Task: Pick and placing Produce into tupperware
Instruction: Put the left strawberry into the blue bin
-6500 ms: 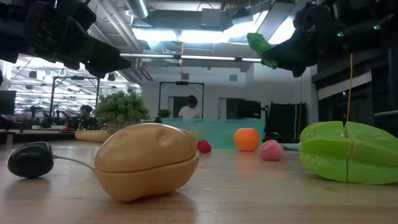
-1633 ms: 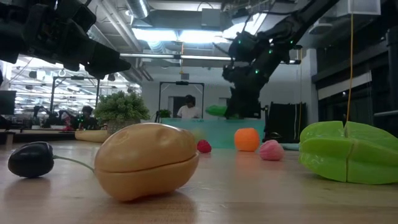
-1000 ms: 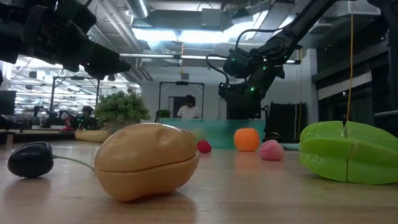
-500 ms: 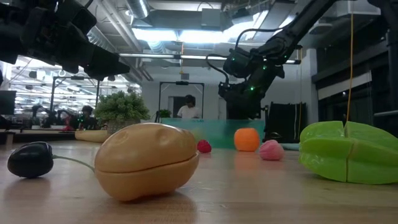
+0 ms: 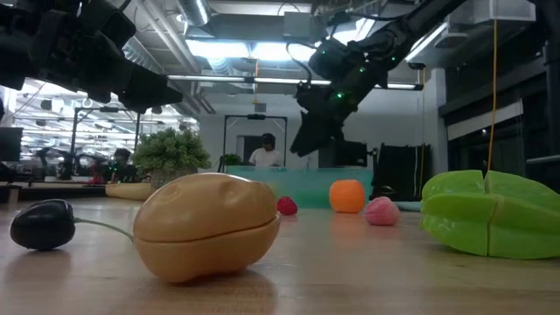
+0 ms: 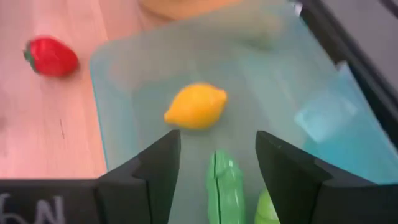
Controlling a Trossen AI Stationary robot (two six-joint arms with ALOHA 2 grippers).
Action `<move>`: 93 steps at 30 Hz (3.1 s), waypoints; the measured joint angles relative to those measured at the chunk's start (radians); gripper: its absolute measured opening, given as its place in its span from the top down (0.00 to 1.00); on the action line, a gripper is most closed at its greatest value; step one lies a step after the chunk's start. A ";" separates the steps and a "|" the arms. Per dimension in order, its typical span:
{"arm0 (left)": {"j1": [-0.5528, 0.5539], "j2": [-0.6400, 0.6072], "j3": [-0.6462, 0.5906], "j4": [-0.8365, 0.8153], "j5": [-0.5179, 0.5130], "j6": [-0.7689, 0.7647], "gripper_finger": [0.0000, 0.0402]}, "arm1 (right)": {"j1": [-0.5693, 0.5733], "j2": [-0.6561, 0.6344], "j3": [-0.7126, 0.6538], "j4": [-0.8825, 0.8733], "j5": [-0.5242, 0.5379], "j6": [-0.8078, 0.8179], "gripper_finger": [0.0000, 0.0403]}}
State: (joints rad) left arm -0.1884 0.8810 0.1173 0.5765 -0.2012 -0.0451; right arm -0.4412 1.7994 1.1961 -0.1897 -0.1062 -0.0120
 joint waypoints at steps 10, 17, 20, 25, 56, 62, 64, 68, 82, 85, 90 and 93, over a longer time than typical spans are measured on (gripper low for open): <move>0.000 0.000 0.000 0.000 0.000 -0.021 0.41 | 0.059 0.001 -0.004 0.040 0.006 -0.035 0.48; 0.000 0.000 0.000 0.009 0.000 -0.051 0.41 | 0.163 -0.078 -0.060 0.106 0.220 -0.071 0.48; -0.001 -0.001 0.000 0.013 0.000 -0.052 0.41 | 0.195 -0.144 -0.130 0.172 0.247 -0.044 0.48; -0.004 0.000 0.000 0.015 0.000 -0.053 0.41 | 0.269 -0.253 -0.301 0.364 0.245 -0.026 0.48; -0.011 0.000 0.001 0.030 -0.126 -0.193 0.41 | 0.465 -0.392 -0.791 1.014 0.246 -0.041 0.48; -0.045 0.000 0.104 -0.149 -0.235 -0.216 0.41 | 0.465 -0.392 -0.791 1.014 0.246 -0.040 0.48; -0.063 0.005 0.167 -0.275 -0.315 -0.241 0.41 | 0.465 -0.392 -0.791 1.014 0.246 -0.040 0.48; -0.096 0.035 0.270 -0.465 -0.505 -0.371 0.41 | 0.465 -0.392 -0.791 1.014 0.246 -0.034 0.48; -0.098 0.311 0.566 -0.946 -0.699 -0.794 0.41 | 0.465 -0.392 -0.791 1.013 0.246 -0.022 0.48; -0.081 0.393 0.670 -1.141 -0.696 -0.910 0.41 | 0.465 -0.392 -0.791 1.013 0.246 -0.022 0.48; -0.043 0.524 0.804 -1.374 -0.602 -1.089 0.41 | 0.465 -0.392 -0.791 1.013 0.246 -0.022 0.48; -0.028 0.593 0.841 -1.423 -0.580 -1.153 0.41 | 0.465 -0.392 -0.791 1.013 0.246 -0.022 0.48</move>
State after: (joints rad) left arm -0.2165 1.4743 0.9584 -0.8468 -0.7812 -1.1984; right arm 0.0237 1.4075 0.4049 0.8230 0.1402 -0.0342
